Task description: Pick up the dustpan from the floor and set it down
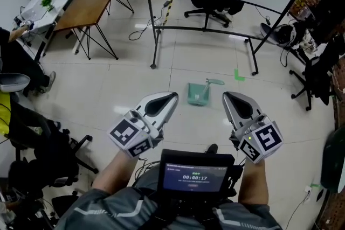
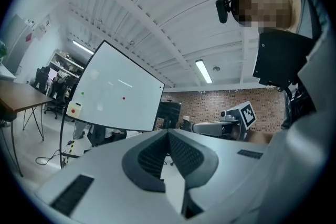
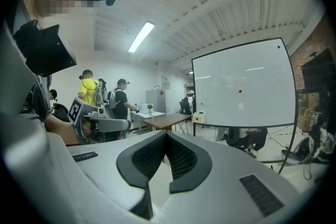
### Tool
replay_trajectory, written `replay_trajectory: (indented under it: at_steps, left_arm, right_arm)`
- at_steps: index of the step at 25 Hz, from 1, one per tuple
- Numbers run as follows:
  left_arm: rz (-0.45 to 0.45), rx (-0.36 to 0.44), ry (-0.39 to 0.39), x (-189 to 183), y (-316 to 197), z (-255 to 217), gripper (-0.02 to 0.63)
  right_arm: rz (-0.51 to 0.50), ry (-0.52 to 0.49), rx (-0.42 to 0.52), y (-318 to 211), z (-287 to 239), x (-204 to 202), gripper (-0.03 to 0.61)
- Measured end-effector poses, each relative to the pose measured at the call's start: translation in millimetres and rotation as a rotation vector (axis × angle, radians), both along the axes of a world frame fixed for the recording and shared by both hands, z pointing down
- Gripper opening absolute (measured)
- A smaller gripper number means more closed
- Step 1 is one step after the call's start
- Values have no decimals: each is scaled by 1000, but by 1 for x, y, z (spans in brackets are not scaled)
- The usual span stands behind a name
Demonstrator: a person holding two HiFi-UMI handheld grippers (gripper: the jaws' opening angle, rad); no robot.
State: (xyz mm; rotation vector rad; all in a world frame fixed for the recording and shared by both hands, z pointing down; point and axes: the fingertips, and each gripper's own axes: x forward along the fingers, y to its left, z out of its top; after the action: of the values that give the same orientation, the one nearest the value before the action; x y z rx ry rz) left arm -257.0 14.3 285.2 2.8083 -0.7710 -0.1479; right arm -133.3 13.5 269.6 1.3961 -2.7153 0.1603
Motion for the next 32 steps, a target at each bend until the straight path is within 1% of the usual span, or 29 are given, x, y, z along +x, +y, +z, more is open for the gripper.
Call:
replay_trajectory:
  at_steps: [3, 6, 8, 11, 16, 20, 27, 32]
  left_arm:
    - [-4, 8, 19, -7, 20, -12, 18]
    - [-21, 14, 23, -2, 40, -19, 18]
    - [-34, 22, 27, 12, 57, -20, 18]
    - [-40, 48, 31, 41, 80, -25, 18]
    - [-41, 63, 20, 84, 111, -33, 18]
    - [-47, 63, 11, 108, 126, -33, 18]
    - [-60, 47, -6, 128, 147, -34, 18]
    - [-58, 46, 0, 135, 153, -37, 18]
  right_arm:
    - [16, -18, 6, 24, -12, 3, 15]
    - [33, -38, 14, 46, -22, 18, 15]
    - [30, -42, 18, 65, -24, 34, 15]
    - [19, -9, 40, 93, -26, 58, 14]
    - [-18, 20, 36, 127, -27, 87, 14]
    - [-27, 14, 33, 139, -26, 109, 15]
    - [-31, 0, 41, 159, -36, 130, 15]
    - [-28, -3, 44, 165, -36, 136, 15]
